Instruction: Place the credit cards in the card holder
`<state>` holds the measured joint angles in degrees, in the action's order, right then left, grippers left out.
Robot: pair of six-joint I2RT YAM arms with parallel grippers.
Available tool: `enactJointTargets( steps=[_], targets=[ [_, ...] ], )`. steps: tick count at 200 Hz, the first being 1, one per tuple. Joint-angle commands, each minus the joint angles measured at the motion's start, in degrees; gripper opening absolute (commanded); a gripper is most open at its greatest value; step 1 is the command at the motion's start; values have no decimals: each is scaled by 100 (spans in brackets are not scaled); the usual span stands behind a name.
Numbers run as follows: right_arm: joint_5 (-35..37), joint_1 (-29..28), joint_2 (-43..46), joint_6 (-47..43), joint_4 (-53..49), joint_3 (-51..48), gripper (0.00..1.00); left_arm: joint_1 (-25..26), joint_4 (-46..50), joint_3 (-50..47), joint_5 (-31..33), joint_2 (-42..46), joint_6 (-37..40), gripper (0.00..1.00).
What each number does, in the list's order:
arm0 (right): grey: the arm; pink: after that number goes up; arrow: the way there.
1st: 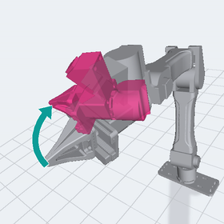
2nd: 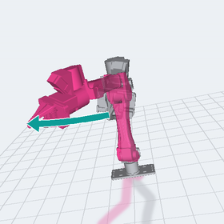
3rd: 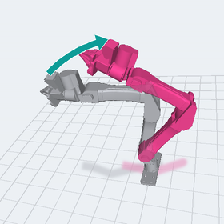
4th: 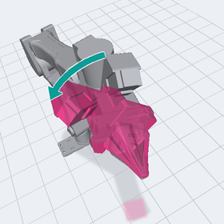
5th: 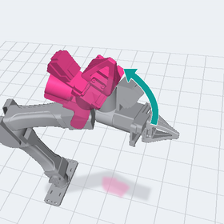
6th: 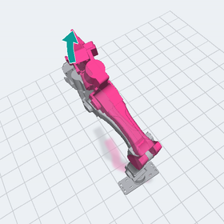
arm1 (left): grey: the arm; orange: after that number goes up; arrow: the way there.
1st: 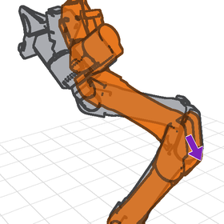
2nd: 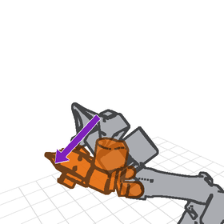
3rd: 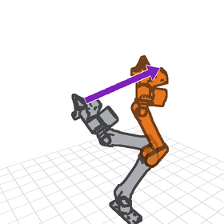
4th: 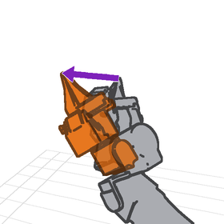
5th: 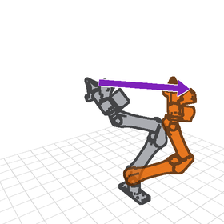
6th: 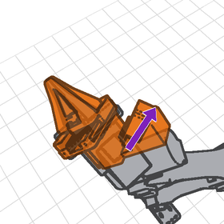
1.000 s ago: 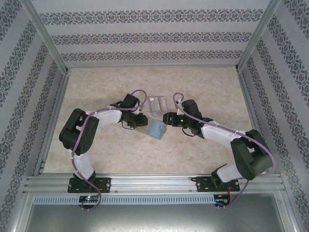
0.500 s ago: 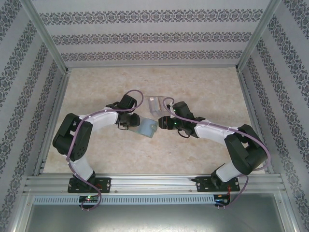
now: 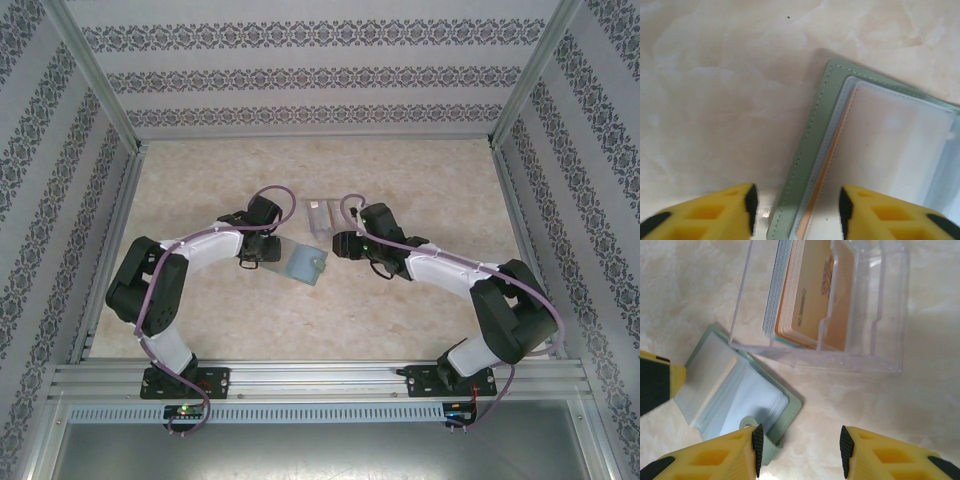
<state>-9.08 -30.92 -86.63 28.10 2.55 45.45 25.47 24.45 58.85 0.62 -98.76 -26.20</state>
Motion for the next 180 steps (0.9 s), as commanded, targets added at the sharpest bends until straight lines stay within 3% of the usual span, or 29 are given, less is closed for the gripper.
enactJointTargets(
  steps=[1,28,43,67,119,143,180],
  targets=[
    [72,103,88,-109,-65,317,47,-39,-111,-58,309,-169,151,51],
    [33,108,-203,-513,-788,1032,48,-46,-94,-31,493,-366,97,44],
    [38,130,-397,-693,-1143,1412,48,-48,-284,-118,-80,-340,80,38],
    [-28,254,-702,-617,-1449,1837,49,-42,-980,-530,-1223,-223,-144,37],
    [-32,306,-1267,-496,-1864,2512,53,162,-1826,-1299,-2228,98,-1449,31],
    [-61,323,-1206,-469,-1766,2514,53,344,-1415,-1241,-1853,383,-1688,37],
    [50,466,-701,-529,-1694,2204,54,349,176,-517,-216,1238,-1243,59]
  ],
)
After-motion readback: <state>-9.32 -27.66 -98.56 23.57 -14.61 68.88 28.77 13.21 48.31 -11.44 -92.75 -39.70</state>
